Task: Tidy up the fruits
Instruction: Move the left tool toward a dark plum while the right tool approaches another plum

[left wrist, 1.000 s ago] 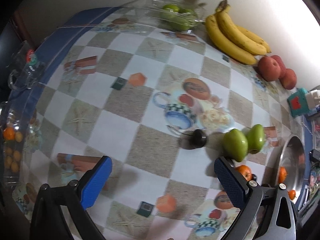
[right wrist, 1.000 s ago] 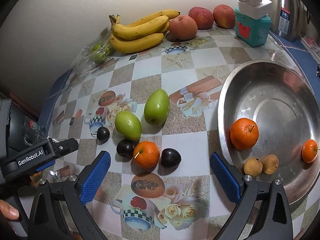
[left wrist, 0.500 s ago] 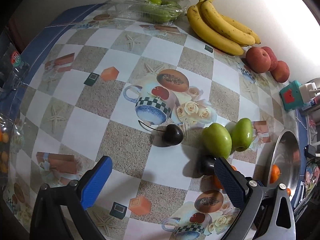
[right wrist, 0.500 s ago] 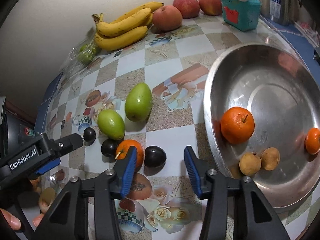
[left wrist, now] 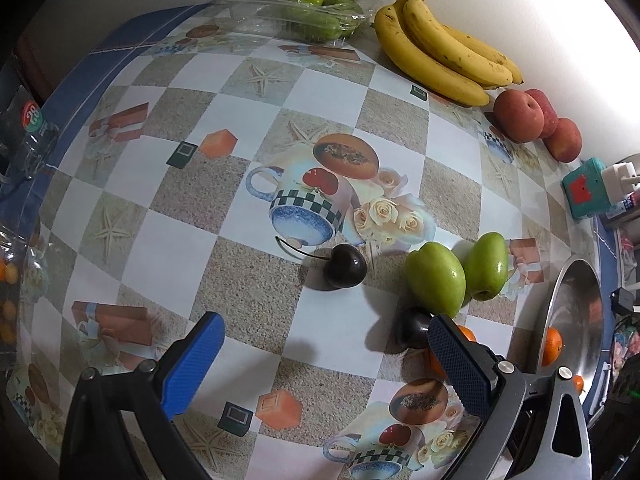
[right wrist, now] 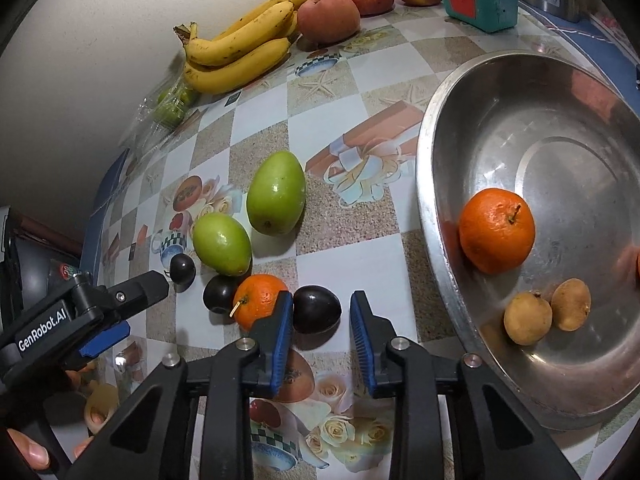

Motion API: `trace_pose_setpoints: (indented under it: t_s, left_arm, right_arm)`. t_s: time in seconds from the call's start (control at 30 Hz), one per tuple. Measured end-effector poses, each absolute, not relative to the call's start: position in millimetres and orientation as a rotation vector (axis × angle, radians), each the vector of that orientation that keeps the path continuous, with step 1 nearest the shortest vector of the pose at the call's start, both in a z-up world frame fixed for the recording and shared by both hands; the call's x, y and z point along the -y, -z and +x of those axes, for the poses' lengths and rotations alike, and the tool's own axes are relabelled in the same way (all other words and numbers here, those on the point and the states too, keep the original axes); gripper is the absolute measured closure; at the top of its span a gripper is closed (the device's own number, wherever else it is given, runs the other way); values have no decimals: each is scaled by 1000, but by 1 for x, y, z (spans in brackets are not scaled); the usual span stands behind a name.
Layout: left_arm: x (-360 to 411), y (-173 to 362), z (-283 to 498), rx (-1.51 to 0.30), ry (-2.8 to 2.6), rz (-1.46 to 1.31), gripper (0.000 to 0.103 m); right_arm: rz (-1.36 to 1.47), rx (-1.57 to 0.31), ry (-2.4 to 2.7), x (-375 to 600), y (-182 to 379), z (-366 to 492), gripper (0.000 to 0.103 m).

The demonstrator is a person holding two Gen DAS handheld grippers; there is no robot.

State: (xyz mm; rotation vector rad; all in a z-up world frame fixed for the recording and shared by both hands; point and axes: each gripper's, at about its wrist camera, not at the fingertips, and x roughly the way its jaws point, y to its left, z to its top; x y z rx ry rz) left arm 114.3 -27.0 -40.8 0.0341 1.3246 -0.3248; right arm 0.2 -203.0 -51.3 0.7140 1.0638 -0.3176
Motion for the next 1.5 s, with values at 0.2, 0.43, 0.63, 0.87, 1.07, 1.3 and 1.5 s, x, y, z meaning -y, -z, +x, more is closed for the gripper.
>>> trace_pose_setpoints:
  t_s: [0.2,0.43,0.63,0.87,1.07,1.3,1.5]
  left_arm:
    - [28,41,114,-1326,324,42,0]
    - [28,41,114,-1327,323,42,0]
    - [29,39,113,-1323,333,39,0]
    - [36,38,109,-1331,360,31,0]
    - [51,38,101,-1330,390,63,2]
    - [61,48,99,-1343,426,47,28]
    - [63,54,101,-1347,448,7,39]
  right_arm:
    - [733,-1058,310,204,52,0,75]
    - [748,-1054,300,205,52,0,78]
    - [770,-1054,295,207,52,-1,78]
    - [769,-1060,311,213,49,-7,78]
    - [764,-1061,326,215,43,-12,78]
    - [774,-1058,335,221,40,-21,78]
    - [779,-1058,325,221,40,-20,78]
